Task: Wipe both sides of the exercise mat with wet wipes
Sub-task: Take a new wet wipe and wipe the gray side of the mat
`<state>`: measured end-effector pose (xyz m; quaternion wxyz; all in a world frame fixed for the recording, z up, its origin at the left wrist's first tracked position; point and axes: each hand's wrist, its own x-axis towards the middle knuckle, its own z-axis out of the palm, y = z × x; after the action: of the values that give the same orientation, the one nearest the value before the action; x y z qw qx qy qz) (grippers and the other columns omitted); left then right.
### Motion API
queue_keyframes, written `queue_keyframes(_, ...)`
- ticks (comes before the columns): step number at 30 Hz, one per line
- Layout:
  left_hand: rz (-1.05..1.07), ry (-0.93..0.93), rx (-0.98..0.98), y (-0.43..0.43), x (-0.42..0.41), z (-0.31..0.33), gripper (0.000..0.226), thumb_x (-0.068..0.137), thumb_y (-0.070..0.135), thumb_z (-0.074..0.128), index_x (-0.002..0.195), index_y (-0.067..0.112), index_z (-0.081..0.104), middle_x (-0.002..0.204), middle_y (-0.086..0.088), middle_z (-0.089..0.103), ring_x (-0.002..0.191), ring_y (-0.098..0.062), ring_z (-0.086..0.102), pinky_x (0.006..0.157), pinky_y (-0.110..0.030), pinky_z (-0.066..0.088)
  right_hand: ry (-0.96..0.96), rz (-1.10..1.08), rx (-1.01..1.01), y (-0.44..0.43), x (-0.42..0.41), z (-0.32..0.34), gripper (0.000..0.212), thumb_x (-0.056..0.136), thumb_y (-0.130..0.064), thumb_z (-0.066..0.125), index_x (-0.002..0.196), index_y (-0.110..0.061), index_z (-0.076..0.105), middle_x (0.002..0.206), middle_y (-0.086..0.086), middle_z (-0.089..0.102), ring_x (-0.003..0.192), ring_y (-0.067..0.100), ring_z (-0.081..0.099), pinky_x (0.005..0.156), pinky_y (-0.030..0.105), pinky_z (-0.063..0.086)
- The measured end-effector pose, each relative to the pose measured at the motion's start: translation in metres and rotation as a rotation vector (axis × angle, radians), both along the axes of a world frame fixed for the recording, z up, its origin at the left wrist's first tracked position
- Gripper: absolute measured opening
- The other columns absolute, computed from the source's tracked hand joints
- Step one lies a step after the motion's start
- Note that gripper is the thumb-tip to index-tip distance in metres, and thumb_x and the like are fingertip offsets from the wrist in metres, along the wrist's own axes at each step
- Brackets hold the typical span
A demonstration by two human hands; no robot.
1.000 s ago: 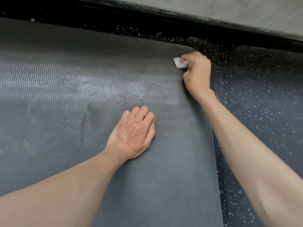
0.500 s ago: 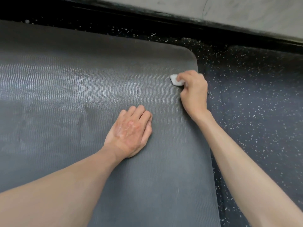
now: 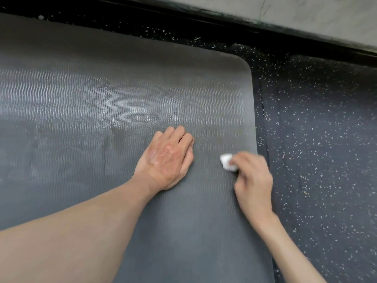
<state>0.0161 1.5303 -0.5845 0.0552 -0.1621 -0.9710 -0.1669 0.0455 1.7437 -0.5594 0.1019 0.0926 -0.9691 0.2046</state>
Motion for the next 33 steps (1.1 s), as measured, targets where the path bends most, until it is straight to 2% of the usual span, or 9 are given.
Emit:
queue_keyframes(3, -0.005, 0.002, 0.0, 0.0, 0.001, 0.0, 0.021, 0.096, 0.028, 0.038, 0.092, 0.014, 0.054, 0.087, -0.004, 0.048, 0.076, -0.023, 0.043, 0.066, -0.036, 0.028, -0.023, -0.023, -0.019, 0.006, 0.034, 0.004, 0.033, 0.075, 0.005, 0.036, 0.077, -0.003, 0.068, 0.087, 0.0, 0.065, 0.082, 0.022, 0.054, 0.077, 0.015, 0.037)
queue_keyframes(8, -0.007, -0.016, -0.006, 0.0, 0.0, 0.0, 0.021, 0.097, 0.028, 0.038, 0.093, 0.014, 0.053, 0.088, -0.004, 0.048, 0.076, -0.023, 0.043, 0.067, -0.035, 0.029, -0.007, -0.099, -0.049, -0.005, 0.012, -0.002, 0.033, 0.073, 0.004, 0.036, 0.077, -0.004, 0.068, 0.086, 0.001, 0.065, 0.081, 0.023, 0.053, 0.075, 0.018, 0.038)
queue_keyframes(13, -0.006, -0.003, 0.001, -0.001, 0.0, 0.0, 0.021, 0.096, 0.028, 0.038, 0.093, 0.014, 0.054, 0.088, -0.004, 0.049, 0.076, -0.023, 0.043, 0.067, -0.035, 0.029, -0.007, -0.053, -0.05, 0.001, 0.071, 0.004, 0.033, 0.075, 0.006, 0.036, 0.076, -0.005, 0.067, 0.088, -0.004, 0.063, 0.083, 0.016, 0.051, 0.079, 0.019, 0.039)
queue_keyframes(18, -0.016, -0.001, -0.005, -0.001, 0.0, -0.001, 0.021, 0.097, 0.028, 0.038, 0.093, 0.014, 0.052, 0.089, -0.004, 0.048, 0.077, -0.023, 0.042, 0.068, -0.033, 0.025, -0.001, -0.101, -0.037, -0.009, 0.027, -0.002, 0.033, 0.074, 0.005, 0.036, 0.077, -0.003, 0.068, 0.086, 0.001, 0.065, 0.082, 0.019, 0.051, 0.077, 0.018, 0.037)
queue_keyframes(20, -0.014, -0.003, -0.006, -0.001, -0.001, -0.002, 0.021, 0.097, 0.028, 0.037, 0.092, 0.014, 0.052, 0.089, -0.004, 0.048, 0.077, -0.022, 0.042, 0.068, -0.032, 0.023, 0.001, -0.109, -0.044, -0.009, 0.031, -0.003, 0.033, 0.075, 0.006, 0.037, 0.079, -0.003, 0.068, 0.087, 0.001, 0.065, 0.082, 0.021, 0.052, 0.077, 0.02, 0.039)
queue_keyframes(24, -0.008, 0.003, -0.009, -0.001, 0.0, -0.003, 0.019, 0.096, 0.028, 0.038, 0.093, 0.015, 0.051, 0.089, -0.004, 0.048, 0.078, -0.022, 0.041, 0.069, -0.031, 0.02, 0.002, -0.073, -0.046, -0.004, 0.067, 0.003, 0.032, 0.077, 0.006, 0.037, 0.076, -0.004, 0.067, 0.086, -0.002, 0.064, 0.081, 0.019, 0.052, 0.079, 0.016, 0.038)
queue_keyframes(27, -0.013, 0.001, -0.004, 0.0, 0.0, -0.003, 0.021, 0.097, 0.028, 0.036, 0.093, 0.014, 0.052, 0.089, -0.004, 0.048, 0.077, -0.022, 0.041, 0.068, -0.032, 0.021, 0.005, -0.078, -0.046, -0.007, 0.042, 0.0, 0.031, 0.076, 0.004, 0.037, 0.074, -0.004, 0.067, 0.085, -0.001, 0.065, 0.081, 0.018, 0.052, 0.078, 0.013, 0.036)
queue_keyframes(30, -0.006, 0.009, -0.007, -0.001, 0.0, -0.002, 0.022, 0.097, 0.028, 0.036, 0.093, 0.014, 0.052, 0.089, -0.004, 0.047, 0.077, -0.022, 0.04, 0.068, -0.032, 0.022, -0.002, -0.09, -0.038, -0.012, 0.018, -0.005, 0.032, 0.075, 0.004, 0.037, 0.078, -0.004, 0.068, 0.088, 0.002, 0.066, 0.082, 0.023, 0.055, 0.077, 0.017, 0.037)
queue_keyframes(33, -0.011, 0.016, -0.001, -0.002, 0.0, -0.003, 0.021, 0.097, 0.028, 0.037, 0.093, 0.014, 0.052, 0.089, -0.004, 0.047, 0.077, -0.022, 0.041, 0.068, -0.032, 0.021, -0.024, -0.087, -0.025, -0.008, 0.051, -0.001, 0.031, 0.076, 0.009, 0.04, 0.08, -0.004, 0.068, 0.089, 0.0, 0.065, 0.082, 0.023, 0.055, 0.08, 0.016, 0.037)
